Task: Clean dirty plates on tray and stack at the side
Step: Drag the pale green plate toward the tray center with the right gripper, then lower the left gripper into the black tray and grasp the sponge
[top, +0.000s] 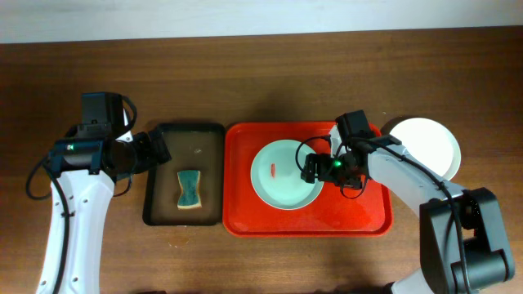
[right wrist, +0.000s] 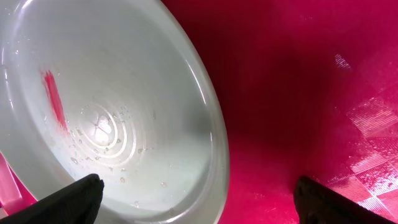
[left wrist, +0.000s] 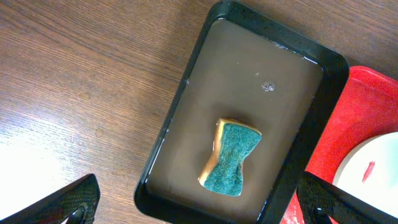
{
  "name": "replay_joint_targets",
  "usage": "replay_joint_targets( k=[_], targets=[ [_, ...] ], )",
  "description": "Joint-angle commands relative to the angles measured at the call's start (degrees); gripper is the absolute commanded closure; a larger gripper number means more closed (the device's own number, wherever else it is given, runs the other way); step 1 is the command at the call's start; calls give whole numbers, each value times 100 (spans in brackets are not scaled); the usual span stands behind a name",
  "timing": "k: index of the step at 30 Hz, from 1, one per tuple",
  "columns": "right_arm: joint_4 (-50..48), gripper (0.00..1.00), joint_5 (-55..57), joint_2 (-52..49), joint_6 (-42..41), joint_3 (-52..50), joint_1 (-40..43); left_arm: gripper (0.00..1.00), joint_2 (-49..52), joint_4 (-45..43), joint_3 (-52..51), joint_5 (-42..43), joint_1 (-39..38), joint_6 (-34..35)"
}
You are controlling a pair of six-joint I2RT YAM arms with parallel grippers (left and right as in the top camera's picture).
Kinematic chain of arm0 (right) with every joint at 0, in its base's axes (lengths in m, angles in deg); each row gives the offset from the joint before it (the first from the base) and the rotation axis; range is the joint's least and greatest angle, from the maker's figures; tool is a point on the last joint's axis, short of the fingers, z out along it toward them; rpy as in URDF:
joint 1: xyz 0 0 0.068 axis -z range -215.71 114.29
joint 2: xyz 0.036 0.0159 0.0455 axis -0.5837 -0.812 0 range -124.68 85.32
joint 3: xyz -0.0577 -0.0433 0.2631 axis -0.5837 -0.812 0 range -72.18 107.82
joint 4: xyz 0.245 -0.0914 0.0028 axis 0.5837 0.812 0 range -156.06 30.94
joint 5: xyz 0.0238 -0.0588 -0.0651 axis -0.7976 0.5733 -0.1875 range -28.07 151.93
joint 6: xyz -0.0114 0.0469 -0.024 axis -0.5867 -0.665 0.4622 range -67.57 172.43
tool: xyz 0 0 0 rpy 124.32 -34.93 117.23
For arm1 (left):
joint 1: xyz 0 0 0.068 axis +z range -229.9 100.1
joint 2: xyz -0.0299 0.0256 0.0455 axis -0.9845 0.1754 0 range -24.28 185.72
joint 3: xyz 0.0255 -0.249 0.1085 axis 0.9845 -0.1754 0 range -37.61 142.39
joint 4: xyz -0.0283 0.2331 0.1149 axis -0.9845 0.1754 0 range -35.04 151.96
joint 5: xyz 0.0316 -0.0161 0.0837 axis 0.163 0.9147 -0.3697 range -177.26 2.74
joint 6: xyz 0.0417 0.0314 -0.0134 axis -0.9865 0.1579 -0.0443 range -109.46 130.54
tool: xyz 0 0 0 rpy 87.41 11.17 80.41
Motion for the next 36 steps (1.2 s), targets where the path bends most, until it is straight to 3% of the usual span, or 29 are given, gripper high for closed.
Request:
replay_joint_targets(
  k=[1,6,9,14,17,20,23,24,25,29,36],
  targets=[
    [2,2,-70,44,39,-37,-15,1,-28,-52,42,44,17,39],
    [4,2,-70,44,39,-37,-15,1,-28,-234,42,98,17,39],
    [4,2,-70,44,39,-37,-15,1,-28,-166,39,1145,4,37],
    [39,2,-247,44,-24,33,22,4,-28,118,-4,1250,-417,33],
    [-214,2,-518,63,-26,328,404,33,-28,101,-4,828,-872,35],
    [-402,2,-518,59,-26,328,476,48,-28,122,-4,782,-1193,35],
    [-402,2,-520,59,-26,328,476,76,-26,136,-4,570,-1384,35],
    [-402,2,-518,59,-26,328,476,80,-22,177,-4,520,-1399,33],
    [-402,2,-518,59,-26,328,476,80,-17,269,-4,525,-1397,33],
    [-564,2,-522,55,-50,328,476,56,105,870,-13,463,-1397,33],
    [-498,2,-922,55,-94,328,479,52,970,907,-72,424,-1397,37]
  ],
)
